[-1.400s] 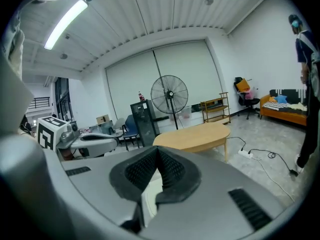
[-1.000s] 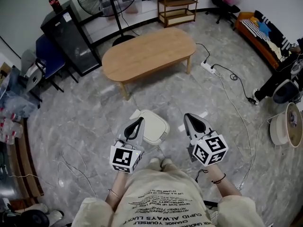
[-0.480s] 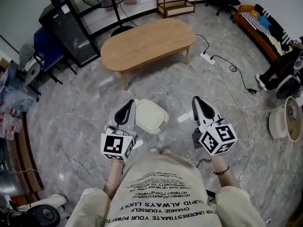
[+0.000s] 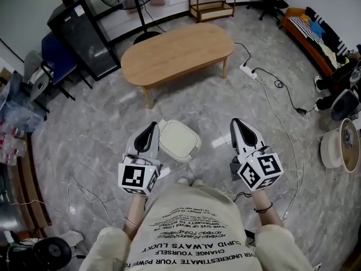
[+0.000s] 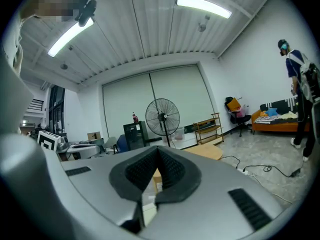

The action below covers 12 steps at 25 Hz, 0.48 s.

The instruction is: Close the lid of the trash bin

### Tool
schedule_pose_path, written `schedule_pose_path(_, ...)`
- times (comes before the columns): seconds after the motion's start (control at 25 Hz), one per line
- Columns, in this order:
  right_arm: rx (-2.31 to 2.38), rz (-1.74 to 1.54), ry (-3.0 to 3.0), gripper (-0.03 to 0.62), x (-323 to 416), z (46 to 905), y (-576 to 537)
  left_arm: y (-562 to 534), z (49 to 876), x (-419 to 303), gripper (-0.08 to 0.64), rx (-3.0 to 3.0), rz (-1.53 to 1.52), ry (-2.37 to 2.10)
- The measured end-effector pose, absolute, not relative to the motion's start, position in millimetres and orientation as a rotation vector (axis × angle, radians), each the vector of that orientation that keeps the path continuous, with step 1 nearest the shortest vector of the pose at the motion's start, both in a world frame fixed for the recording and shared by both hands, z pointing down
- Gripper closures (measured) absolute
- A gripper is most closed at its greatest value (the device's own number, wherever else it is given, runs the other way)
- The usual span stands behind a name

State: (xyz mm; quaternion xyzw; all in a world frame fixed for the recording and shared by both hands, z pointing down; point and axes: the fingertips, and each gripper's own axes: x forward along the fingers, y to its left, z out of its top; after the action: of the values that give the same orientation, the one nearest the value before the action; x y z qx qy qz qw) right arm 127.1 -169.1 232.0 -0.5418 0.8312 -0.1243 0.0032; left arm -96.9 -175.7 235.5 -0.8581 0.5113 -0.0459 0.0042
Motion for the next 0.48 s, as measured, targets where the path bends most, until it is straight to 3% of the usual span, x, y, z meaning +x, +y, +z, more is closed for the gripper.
schedule_pose_path(0.48, -1.697, -0.37, 2.613, 0.589, 129.5, 230.6, -171.3, -175.8, 236.7, -100.7, 0.537, -2.666, -0.162, 1.636)
